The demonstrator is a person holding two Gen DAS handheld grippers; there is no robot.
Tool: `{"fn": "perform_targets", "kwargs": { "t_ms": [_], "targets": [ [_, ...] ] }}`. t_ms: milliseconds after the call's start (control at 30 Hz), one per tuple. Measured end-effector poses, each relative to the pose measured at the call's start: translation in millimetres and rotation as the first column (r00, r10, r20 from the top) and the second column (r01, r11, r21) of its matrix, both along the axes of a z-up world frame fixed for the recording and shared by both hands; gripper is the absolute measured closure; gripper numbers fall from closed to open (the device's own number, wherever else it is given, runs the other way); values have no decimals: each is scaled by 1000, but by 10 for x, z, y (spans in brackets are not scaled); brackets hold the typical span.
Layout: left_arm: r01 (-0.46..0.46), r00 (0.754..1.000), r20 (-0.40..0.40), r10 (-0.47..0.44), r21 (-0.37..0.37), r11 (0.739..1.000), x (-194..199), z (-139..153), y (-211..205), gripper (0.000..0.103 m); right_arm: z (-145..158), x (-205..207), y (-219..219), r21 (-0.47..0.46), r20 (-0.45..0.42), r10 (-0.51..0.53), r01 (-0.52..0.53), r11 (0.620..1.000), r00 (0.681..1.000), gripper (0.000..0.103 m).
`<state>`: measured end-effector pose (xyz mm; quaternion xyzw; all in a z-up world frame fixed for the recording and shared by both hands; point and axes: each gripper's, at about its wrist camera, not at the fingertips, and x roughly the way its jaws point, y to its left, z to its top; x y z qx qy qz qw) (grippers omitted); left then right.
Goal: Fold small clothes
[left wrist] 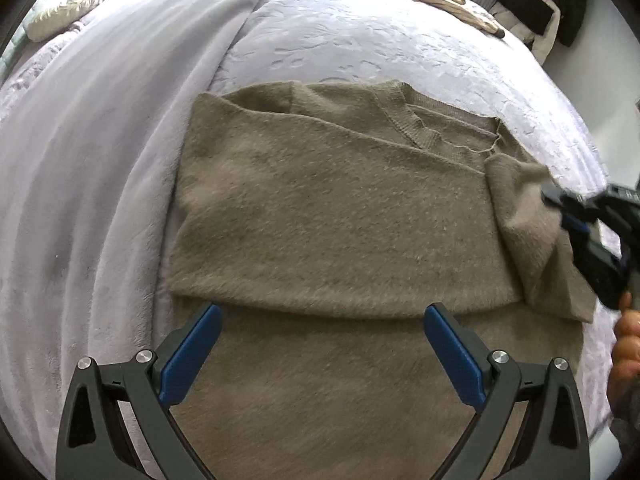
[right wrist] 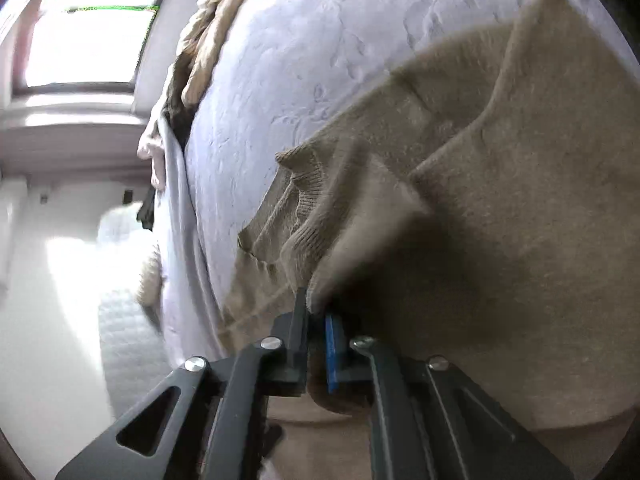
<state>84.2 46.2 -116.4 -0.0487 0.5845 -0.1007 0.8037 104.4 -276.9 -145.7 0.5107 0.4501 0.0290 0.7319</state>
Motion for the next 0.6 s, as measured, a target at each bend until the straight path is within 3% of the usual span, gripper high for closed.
{"fn": "perform_targets", "kwargs": {
  "t_ms": [67, 167, 300, 433, 500, 533, 567, 600],
  "targets": [
    [9, 1000, 4, -9, -30, 1000, -24, 35, 108, 2, 178, 136, 195, -100, 75, 123, -115, 988, 990, 96],
    [29, 999, 21, -28, -37, 999, -61, 78, 247, 2, 404, 319, 750, -288, 121, 386, -340, 895, 914, 96],
    [11, 1000, 11, -11, -33, 999, -103, 65, 418, 2, 303, 491, 1493, -411, 42, 638, -569, 712, 769, 96],
    [-19, 1000, -8, 19, -64, 998, -106, 49, 504, 2, 16, 536, 1908, -446, -91, 732, -684, 577, 676, 91],
    [-24, 1000, -15, 23, -92, 995, -81, 46, 500, 2, -46, 547, 1987, -447, -127, 735, -700, 557, 666, 85],
    [-25, 1000, -18, 23, -114, 993, -56, 56, 477, 2, -10, 546, 1989, -433, -114, 732, -697, 572, 672, 81],
    [-25, 1000, -19, 23, -128, 991, -24, 63, 449, 2, 27, 553, 1958, -413, -100, 725, -691, 593, 682, 64],
    [-23, 1000, -20, 21, -146, 989, 3, 75, 409, 2, 59, 538, 1909, -394, -90, 713, -683, 616, 695, 54]
  ]
}}
